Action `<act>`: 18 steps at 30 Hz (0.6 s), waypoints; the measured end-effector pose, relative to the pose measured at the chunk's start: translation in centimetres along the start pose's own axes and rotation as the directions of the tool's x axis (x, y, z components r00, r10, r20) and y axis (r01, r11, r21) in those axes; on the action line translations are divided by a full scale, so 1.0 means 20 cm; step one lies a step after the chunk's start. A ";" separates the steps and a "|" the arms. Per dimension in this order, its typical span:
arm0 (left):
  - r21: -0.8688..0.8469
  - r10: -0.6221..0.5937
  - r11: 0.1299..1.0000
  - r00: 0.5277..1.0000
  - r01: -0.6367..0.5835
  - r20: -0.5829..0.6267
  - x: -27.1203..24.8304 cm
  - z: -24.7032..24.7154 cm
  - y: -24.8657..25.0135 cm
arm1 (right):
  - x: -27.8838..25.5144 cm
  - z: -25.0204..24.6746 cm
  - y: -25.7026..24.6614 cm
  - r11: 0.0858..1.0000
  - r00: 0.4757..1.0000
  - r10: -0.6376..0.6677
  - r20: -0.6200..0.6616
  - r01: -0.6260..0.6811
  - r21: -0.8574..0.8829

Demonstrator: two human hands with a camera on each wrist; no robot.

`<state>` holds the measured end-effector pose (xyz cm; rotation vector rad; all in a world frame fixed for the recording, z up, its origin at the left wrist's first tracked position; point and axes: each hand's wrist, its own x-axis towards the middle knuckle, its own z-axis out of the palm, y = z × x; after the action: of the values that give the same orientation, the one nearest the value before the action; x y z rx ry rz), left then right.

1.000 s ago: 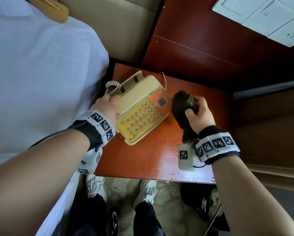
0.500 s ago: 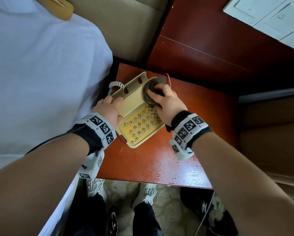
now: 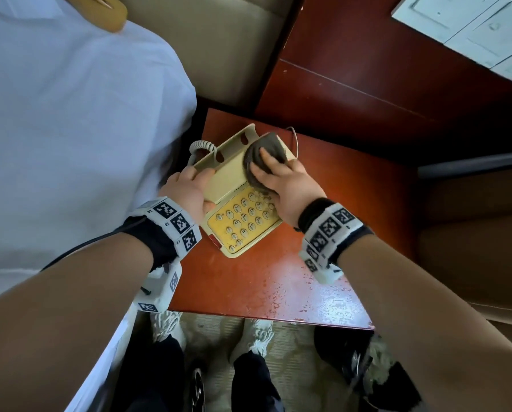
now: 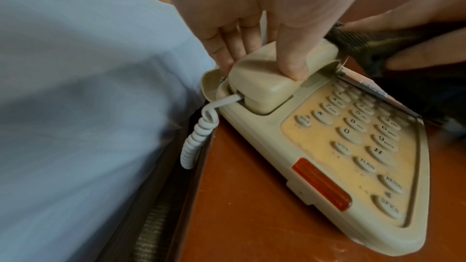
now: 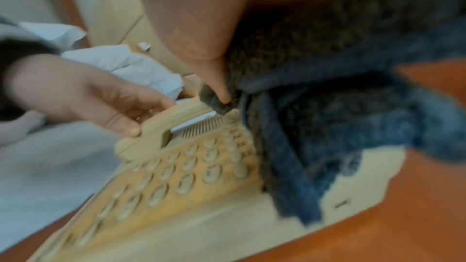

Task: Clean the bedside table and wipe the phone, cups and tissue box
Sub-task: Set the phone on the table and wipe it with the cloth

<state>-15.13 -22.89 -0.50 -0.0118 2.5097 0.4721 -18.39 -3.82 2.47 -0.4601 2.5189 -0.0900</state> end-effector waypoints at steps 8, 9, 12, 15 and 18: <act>-0.105 0.008 0.994 0.999 -0.012 -0.040 0.00 0.04 -0.05 | 0.11 -0.15 -0.04 0.921 0.950 0.311 -0.036 -0.292 0.259; -0.139 0.014 0.990 0.999 -0.019 -0.035 0.00 0.05 -0.07 | 0.12 -0.11 -0.08 0.935 0.957 0.290 0.016 -0.286 0.210; -0.241 0.061 0.968 0.998 -0.067 -0.029 0.00 0.04 -0.13 | 0.09 -0.02 -0.11 0.961 0.973 0.231 -0.023 -0.224 0.161; -0.272 0.110 0.956 0.994 -0.110 -0.018 -0.01 0.03 -0.16 | 0.03 0.03 -0.11 0.981 0.980 0.180 -0.085 -0.172 0.085; -0.304 0.158 0.938 0.986 -0.165 -0.048 -0.01 0.04 -0.19 | -0.01 0.09 -0.17 0.998 0.999 0.047 -0.020 -0.048 -0.037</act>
<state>-14.07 -26.16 -2.19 0.0705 2.4442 0.9317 -16.22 -6.98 1.66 -0.4159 2.5528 -0.0296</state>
